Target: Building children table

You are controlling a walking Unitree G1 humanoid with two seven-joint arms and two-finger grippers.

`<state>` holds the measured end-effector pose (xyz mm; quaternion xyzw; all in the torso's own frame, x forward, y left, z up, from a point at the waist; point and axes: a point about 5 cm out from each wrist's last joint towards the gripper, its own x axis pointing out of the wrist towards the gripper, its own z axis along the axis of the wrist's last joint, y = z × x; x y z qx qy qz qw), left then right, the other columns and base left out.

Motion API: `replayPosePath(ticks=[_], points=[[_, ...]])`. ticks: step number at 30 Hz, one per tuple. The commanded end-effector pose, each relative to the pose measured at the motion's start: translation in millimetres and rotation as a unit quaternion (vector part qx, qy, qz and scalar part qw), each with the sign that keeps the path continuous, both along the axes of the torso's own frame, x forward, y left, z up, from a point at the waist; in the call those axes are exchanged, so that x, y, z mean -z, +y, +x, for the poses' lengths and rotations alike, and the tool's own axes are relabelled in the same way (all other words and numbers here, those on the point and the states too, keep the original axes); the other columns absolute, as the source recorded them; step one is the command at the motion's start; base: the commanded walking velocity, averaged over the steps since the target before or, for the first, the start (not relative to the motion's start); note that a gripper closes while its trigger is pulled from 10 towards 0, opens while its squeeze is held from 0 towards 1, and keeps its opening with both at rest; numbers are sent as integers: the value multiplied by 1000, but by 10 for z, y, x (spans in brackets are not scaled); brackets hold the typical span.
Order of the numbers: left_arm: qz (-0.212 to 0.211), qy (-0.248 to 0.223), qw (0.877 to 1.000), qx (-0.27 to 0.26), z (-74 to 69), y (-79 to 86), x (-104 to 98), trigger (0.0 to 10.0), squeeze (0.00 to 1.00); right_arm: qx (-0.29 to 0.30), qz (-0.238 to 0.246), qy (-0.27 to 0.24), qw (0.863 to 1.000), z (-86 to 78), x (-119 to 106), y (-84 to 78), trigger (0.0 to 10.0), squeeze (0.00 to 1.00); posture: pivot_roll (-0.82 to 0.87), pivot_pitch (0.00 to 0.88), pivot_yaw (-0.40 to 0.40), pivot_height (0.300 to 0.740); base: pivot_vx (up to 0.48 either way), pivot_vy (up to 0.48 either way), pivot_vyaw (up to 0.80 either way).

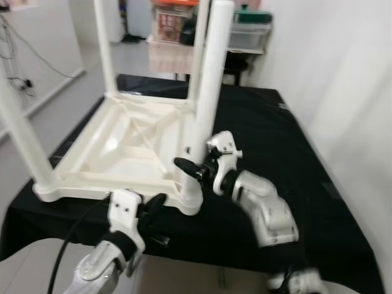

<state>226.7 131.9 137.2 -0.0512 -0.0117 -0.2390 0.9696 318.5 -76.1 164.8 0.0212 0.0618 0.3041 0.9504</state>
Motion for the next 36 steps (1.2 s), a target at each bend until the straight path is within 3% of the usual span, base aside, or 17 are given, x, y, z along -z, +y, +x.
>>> replayPosePath(ticks=[1,8,9,10,11,12,14,18,19,25,30,31,36], points=[[3,7,1000,3,13,25,18,10000,0,36,-39,82,995,-36,342,-106,0,0,24,35,-49,740,0,0,0],[8,9,1000,7,43,40,29,10000,0,46,-48,74,995,66,326,-89,0,0,27,31,-52,740,0,0,0],[9,8,1000,6,47,42,27,10000,0,46,-40,73,995,71,304,-79,10000,0,28,30,-52,740,0,0,0],[9,8,1000,6,47,42,27,10000,0,46,-40,73,995,71,304,-79,10000,0,28,30,-52,740,0,0,0],[8,8,1000,3,51,39,27,10000,0,-32,14,64,997,82,173,-1,10000,1000,32,27,-57,740,0,0,0],[8,8,1000,3,51,39,27,10000,0,-32,14,64,997,82,173,-1,10000,1000,32,27,-57,740,0,0,0],[8,8,1000,3,56,25,31,10000,0,-152,47,18,987,-26,-104,92,10000,1000,36,20,-61,740,0,0,0],[7,9,1000,5,62,11,35,10000,0,-209,31,-6,977,10,-200,33,10000,1000,38,13,-67,740,0,0,0],[6,9,1000,6,64,1,37,10000,0,-239,17,-17,971,46,-226,-9,10000,35,40,12,-71,740,0,0,0],[2,9,1000,9,57,-41,41,10000,0,-333,-35,-27,942,271,-280,-131,10000,0,55,6,-80,740,0,0,0],[2,10,1000,9,53,-55,47,10000,0,-355,-43,-25,934,313,-296,-141,10000,0,62,6,-86,740,0,0,0],[2,10,1000,10,47,-69,51,10000,0,-361,-34,-27,931,364,-348,-130,0,0,57,3,-99,740,0,0,0],[1,11,1000,11,33,-96,59,10000,0,-395,-11,-31,918,426,-452,-114,0,0,58,4,-102,740,0,0,0]])
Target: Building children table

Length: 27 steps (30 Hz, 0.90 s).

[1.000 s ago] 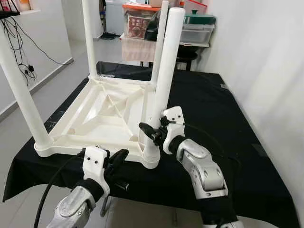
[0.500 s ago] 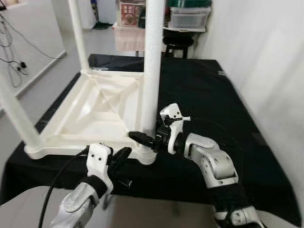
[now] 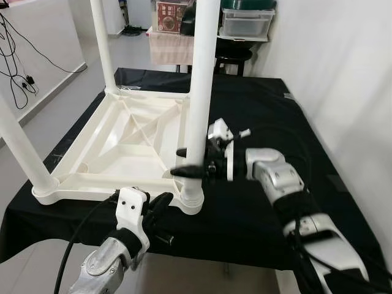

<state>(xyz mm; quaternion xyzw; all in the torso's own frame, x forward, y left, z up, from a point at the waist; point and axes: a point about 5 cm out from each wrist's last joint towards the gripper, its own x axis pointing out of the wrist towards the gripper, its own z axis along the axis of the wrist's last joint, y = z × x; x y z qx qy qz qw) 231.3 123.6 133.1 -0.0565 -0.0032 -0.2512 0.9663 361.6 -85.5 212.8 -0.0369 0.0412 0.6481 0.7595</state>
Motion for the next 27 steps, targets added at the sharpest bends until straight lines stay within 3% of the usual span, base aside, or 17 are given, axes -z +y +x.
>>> replayPosePath(ticks=[1,7,12,14,16,17,19,23,27], points=[[3,3,1000,-2,-15,-16,18,10000,0,-13,12,5,1000,-3,21,-23,0,0,56,4,-101,740,0,0,0],[0,4,1000,-1,-24,-19,18,10000,0,-10,5,-6,1000,1,75,-65,0,0,46,7,-93,740,0,0,0],[-1,5,1000,2,-29,-14,17,10000,0,55,5,-14,998,6,119,-124,0,0,38,14,-89,740,0,0,0],[-1,5,1000,2,-33,-7,12,10000,0,136,-8,-6,991,-16,242,-137,0,0,35,24,-94,740,0,0,0],[1,4,1000,1,-39,20,-2,10000,0,279,-5,20,960,-92,439,-37,0,0,21,35,-93,740,0,0,0],[1,4,1000,1,-39,20,-2,10000,0,279,-5,20,960,-92,439,-37,0,0,21,35,-93,740,0,0,0],[-1,2,1000,-2,-37,42,-17,10000,0,410,-28,82,908,-403,835,93,0,0,12,49,-77,740,0,0,0],[4,1,1000,-5,-26,64,-17,10000,0,403,-39,25,914,-461,757,238,0,0,-3,37,-54,740,0,0,0],[8,2,1000,-8,-12,68,-11,10000,0,390,-41,35,919,-399,784,260,0,0,22,34,-69,740,0,0,0]])
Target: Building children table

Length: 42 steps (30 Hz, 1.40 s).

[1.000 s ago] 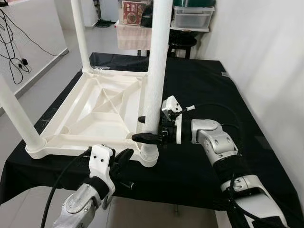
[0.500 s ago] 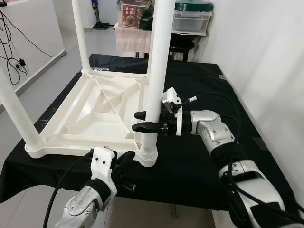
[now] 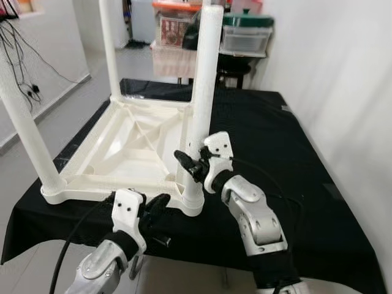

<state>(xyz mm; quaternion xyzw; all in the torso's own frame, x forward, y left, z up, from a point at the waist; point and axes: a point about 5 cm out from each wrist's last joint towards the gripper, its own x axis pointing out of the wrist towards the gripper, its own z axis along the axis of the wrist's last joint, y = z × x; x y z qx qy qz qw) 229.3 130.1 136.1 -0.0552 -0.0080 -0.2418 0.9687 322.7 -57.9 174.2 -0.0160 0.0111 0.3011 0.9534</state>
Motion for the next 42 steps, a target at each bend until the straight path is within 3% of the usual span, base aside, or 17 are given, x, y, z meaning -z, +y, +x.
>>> replayPosePath(ticks=[1,5,6,7,8,11,14,18,21,22,23,26,29,30,31,36,42], points=[[8,7,1000,2,8,3,19,10000,0,2,-38,87,995,-11,398,-15,0,0,22,34,-69,740,0,0,0],[9,5,1000,-3,19,8,17,10000,0,2,-36,99,994,2,430,-10,0,0,19,33,-69,740,0,0,0],[8,5,1000,-4,25,9,17,10000,0,2,-22,107,994,17,420,-19,10000,0,20,27,-71,740,0,0,0],[8,5,1000,-4,25,9,17,10000,0,2,-22,107,994,17,420,-19,10000,0,20,27,-71,740,0,0,0],[8,5,1000,-4,32,7,19,10000,0,-10,-1,113,994,20,371,-21,10000,1000,24,23,-73,740,0,0,0],[8,6,1000,-2,38,3,22,10000,0,-38,26,110,993,22,267,-17,10000,1000,24,23,-73,740,0,0,0],[8,8,1000,1,52,-8,31,10000,0,-158,31,67,985,104,30,-72,10000,1000,27,8,-76,740,0,0,0],[8,9,1000,3,58,-16,35,10000,0,-233,21,46,971,151,-72,-150,10000,1000,34,3,-82,740,0,0,0],[8,9,1000,3,58,-16,35,10000,0,-233,21,46,971,151,-72,-150,10000,1000,34,3,-82,740,0,0,0],[8,10,1000,3,58,-23,37,10000,0,-265,17,40,963,192,-113,-196,10000,655,37,2,-86,740,0,0,0],[8,10,1000,2,56,-31,39,10000,0,-301,5,37,953,249,-163,-221,10000,0,50,3,-91,740,0,0,0],[8,10,1000,1,44,-42,39,10000,0,-370,-3,45,928,335,-277,-222,10000,0,57,7,-93,740,0,0,0],[7,10,1000,1,41,-43,39,10000,0,-378,-2,47,925,342,-290,-215,10000,0,57,7,-93,740,0,0,0],[7,10,1000,1,36,-44,38,10000,0,-391,-1,51,919,343,-298,-206,2667,0,62,12,-92,740,0,0,0],[7,10,1000,1,30,-45,36,10000,0,-401,-3,57,914,349,-296,-207,0,0,66,16,-93,740,0,0,0],[7,10,1000,2,9,-51,25,10000,0,-436,-4,67,897,316,-260,-248,0,0,65,28,-93,740,0,0,0],[4,9,1000,3,-21,-59,6,10000,0,-381,-35,62,922,343,-123,-408,0,0,54,53,-91,740,0,0,0]])
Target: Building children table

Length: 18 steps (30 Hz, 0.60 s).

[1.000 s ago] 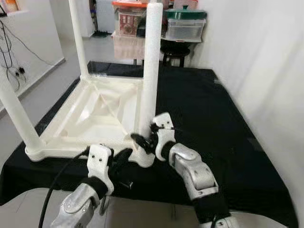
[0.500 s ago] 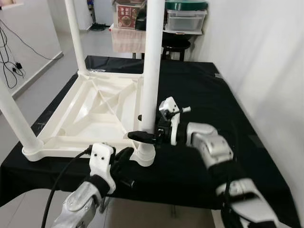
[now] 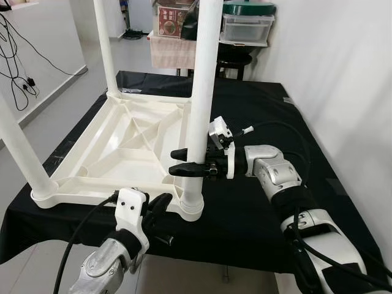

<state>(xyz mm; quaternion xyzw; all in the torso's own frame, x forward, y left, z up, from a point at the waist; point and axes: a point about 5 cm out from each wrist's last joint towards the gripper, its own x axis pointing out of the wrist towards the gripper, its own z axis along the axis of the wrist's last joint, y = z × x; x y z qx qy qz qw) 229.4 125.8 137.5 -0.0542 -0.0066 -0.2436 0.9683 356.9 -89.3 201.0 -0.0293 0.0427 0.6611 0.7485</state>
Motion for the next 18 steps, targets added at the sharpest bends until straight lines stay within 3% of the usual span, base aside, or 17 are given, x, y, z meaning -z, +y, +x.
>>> replayPosePath(ticks=[1,2,3,5,6,7,8,9,11,13,15,17,18], points=[[2,8,1000,1,-32,-11,13,10000,0,60,-30,16,998,4,188,-132,0,0,43,65,-89,740,0,0,0],[2,8,1000,1,-32,-11,13,10000,0,60,-30,16,998,4,188,-132,0,0,43,65,-89,740,0,0,0],[2,7,1000,1,-41,-4,6,10000,0,105,-42,16,993,-29,277,-152,0,0,40,73,-89,740,0,0,0],[2,7,1000,1,-41,-4,6,10000,0,105,-42,16,993,-29,277,-152,0,0,40,73,-89,740,0,0,0],[3,7,1000,1,-52,8,-2,10000,0,200,-59,29,978,-61,408,-141,0,0,44,83,-95,740,0,0,0],[5,6,1000,1,-65,28,-12,10000,0,366,-48,63,927,-143,502,-96,0,0,40,99,-86,740,0,0,0],[7,6,1000,0,-72,44,-15,10000,0,424,-53,88,900,-359,579,-21,0,0,37,103,-75,740,0,0,0],[7,6,1000,0,-75,54,-16,10000,0,451,-51,106,885,-512,597,18,0,0,37,103,-75,740,0,0,0],[8,7,1000,0,-71,58,-9,10000,0,458,-57,93,882,-534,583,38,0,0,21,83,-63,740,0,0,0],[9,8,1000,0,-67,57,-4,10000,0,449,-64,76,888,-517,574,59,0,0,21,83,-63,740,0,0,0],[15,10,1000,7,-54,40,11,10000,0,464,-81,46,881,-362,603,13,0,0,50,67,-79,740,0,0,0],[17,11,1000,9,-51,34,15,10000,0,469,-85,43,878,-322,620,3,0,0,50,67,-79,740,0,0,0],[19,11,1000,9,-48,27,16,10000,0,468,-87,41,878,-301,623,12,980,0,52,63,-80,740,0,0,0]])
